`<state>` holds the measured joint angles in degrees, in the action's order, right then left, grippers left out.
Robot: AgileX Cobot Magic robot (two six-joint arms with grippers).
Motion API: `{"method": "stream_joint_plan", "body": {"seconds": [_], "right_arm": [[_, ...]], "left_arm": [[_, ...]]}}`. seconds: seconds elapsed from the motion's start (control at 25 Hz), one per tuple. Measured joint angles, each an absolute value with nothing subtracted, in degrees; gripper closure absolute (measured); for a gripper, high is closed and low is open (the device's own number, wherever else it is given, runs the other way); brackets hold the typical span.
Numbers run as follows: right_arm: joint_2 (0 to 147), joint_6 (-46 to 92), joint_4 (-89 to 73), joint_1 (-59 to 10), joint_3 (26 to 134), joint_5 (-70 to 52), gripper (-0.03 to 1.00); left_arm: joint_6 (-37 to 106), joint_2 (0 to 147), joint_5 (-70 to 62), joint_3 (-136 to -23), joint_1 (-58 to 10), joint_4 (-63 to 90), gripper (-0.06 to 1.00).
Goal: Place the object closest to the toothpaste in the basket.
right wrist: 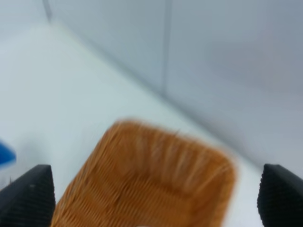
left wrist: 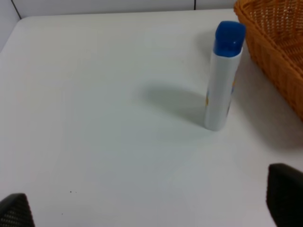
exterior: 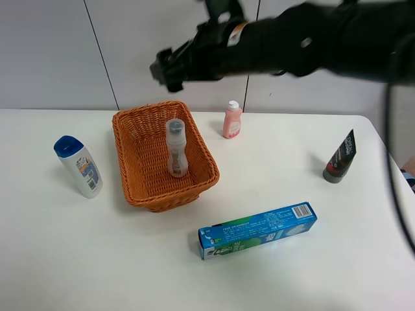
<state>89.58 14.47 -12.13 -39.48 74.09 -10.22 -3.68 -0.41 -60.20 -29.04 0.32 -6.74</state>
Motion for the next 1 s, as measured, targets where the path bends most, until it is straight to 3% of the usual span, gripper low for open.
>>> {"method": "stream_joint_plan", "body": {"seconds": [0.16,0.36,0.6,0.72,1.0], "right_arm": [[77.03,12.78,-9.00,-31.77,74.09,-17.96,0.12],[60.86,10.91,-3.17,-14.87,73.15,-31.52,0.12],[36.96,8.30,-1.87,0.42,60.37,-40.03,0.12],[25.37,8.26,-2.08,3.84,51.29,-45.37,0.12],[6.08,2.18,-2.97,4.50,34.47,-54.54,0.15]], "left_arm": [[-3.68,-0.41,-60.20,-29.04,0.32,-6.74,-0.05],[-3.68,-0.41,-60.20,-29.04,0.32,-6.74,-0.05],[-3.68,-0.41,-60.20,-29.04,0.32,-6.74,-0.05],[-3.68,-0.41,-60.20,-29.04,0.32,-6.78,-0.05],[-3.68,-0.41,-60.20,-29.04,0.32,-6.78,-0.05]]}}
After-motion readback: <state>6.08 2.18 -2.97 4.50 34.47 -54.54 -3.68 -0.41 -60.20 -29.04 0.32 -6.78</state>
